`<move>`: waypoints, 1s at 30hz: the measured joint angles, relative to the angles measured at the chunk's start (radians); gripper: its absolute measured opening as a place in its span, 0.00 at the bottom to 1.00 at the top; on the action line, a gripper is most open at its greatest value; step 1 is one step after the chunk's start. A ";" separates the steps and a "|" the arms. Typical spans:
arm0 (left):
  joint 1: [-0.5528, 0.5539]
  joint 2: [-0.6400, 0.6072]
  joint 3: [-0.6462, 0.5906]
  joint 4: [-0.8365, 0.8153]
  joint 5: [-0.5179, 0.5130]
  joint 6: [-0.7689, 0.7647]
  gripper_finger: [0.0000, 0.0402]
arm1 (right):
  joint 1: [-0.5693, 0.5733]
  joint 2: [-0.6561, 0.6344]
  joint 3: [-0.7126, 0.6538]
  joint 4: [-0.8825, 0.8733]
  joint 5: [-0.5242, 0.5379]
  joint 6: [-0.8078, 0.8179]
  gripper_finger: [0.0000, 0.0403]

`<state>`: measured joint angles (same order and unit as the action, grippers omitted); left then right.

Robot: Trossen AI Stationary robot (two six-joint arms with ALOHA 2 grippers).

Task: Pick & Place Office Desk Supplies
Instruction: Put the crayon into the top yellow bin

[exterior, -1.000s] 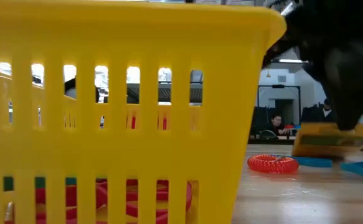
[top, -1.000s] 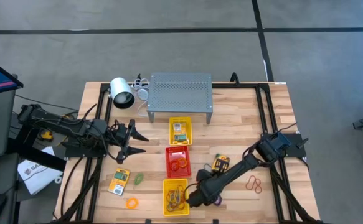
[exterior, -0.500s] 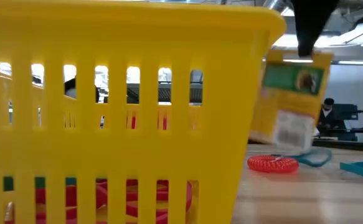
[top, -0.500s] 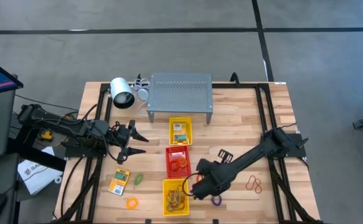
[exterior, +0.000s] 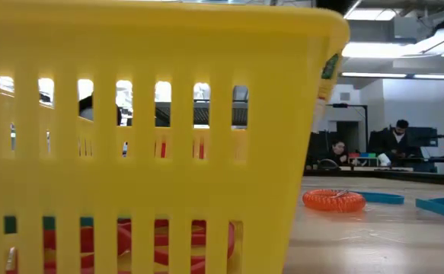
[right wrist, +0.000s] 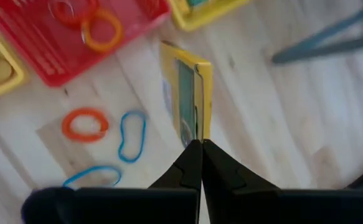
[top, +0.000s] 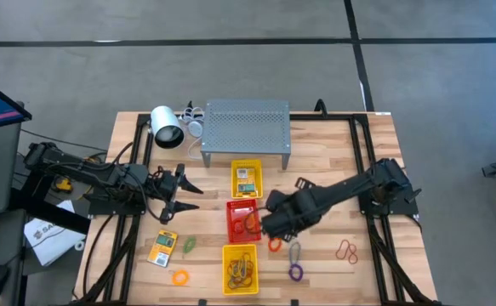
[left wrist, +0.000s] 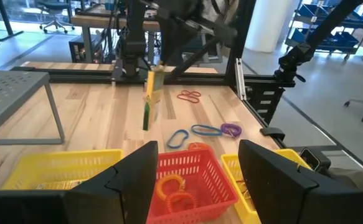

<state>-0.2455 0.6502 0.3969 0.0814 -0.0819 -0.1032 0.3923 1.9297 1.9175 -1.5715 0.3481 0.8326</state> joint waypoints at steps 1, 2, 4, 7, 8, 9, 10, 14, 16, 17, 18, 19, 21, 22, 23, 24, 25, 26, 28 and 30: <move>0.000 0.000 0.000 0.000 0.000 0.007 0.54 | -0.009 0.003 0.018 -0.001 0.009 -0.025 0.00; 0.000 0.000 0.000 0.000 0.000 0.015 0.54 | -0.018 0.004 0.036 0.001 0.018 -0.050 0.00; 0.000 0.000 0.000 0.000 0.000 0.023 0.54 | -0.039 0.004 0.066 0.007 0.023 -0.108 0.00; 0.000 0.000 0.000 0.000 0.000 0.024 0.54 | -0.074 0.005 0.102 0.023 0.022 -0.198 0.00; 0.000 0.000 0.000 0.000 0.000 0.024 0.54 | -0.087 0.005 0.113 0.023 0.020 -0.229 0.00; 0.000 0.000 0.000 0.000 0.000 0.024 0.54 | -0.101 0.005 0.125 0.023 0.015 -0.263 0.00; 0.000 0.000 0.000 0.000 0.000 0.024 0.54 | -0.117 0.005 0.133 0.024 0.003 -0.299 0.00; 0.000 0.000 0.000 0.000 0.000 0.025 0.54 | -0.191 0.005 0.141 0.040 -0.061 -0.412 0.00; 0.000 0.000 0.000 0.000 0.000 0.024 0.54 | -0.222 0.005 0.141 0.043 -0.062 -0.456 0.00; 0.000 0.000 0.000 0.000 0.000 0.024 0.54 | -0.236 0.005 0.141 0.047 -0.062 -0.480 0.00; 0.000 0.000 0.000 0.000 0.000 0.024 0.54 | -0.250 0.005 0.141 0.058 -0.062 -0.504 0.00; 0.000 0.000 0.000 0.000 0.000 0.024 0.54 | -0.262 0.005 0.141 0.075 -0.061 -0.529 0.00; 0.000 0.000 0.000 0.000 0.000 0.025 0.54 | -0.281 0.005 0.141 0.111 -0.060 -0.582 0.00; 0.000 0.000 0.000 0.000 0.000 0.025 0.54 | -0.289 0.005 0.141 0.131 -0.059 -0.609 0.00; 0.000 0.000 0.000 0.000 0.000 0.031 0.54 | -0.297 0.005 0.141 0.146 -0.059 -0.635 0.00; 0.000 0.000 0.000 -0.001 0.000 0.040 0.54 | -0.307 0.005 0.141 0.159 -0.059 -0.658 0.00; 0.000 0.000 0.000 -0.004 0.000 0.045 0.54 | -0.315 0.005 0.141 0.172 -0.059 -0.679 0.00; 0.000 0.000 0.000 -0.008 0.000 0.047 0.54 | -0.325 0.005 0.141 0.180 -0.059 -0.698 0.00; 0.000 0.000 0.000 -0.014 0.000 0.047 0.54 | -0.344 0.005 0.141 0.189 -0.059 -0.735 0.00; 0.000 0.000 0.000 -0.015 0.000 0.047 0.54 | -0.363 0.005 0.141 0.208 -0.060 -0.763 0.00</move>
<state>-0.2455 0.6502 0.3969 0.0668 -0.0818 -0.0563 0.0289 1.9350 2.0586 -1.3634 0.2885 0.0694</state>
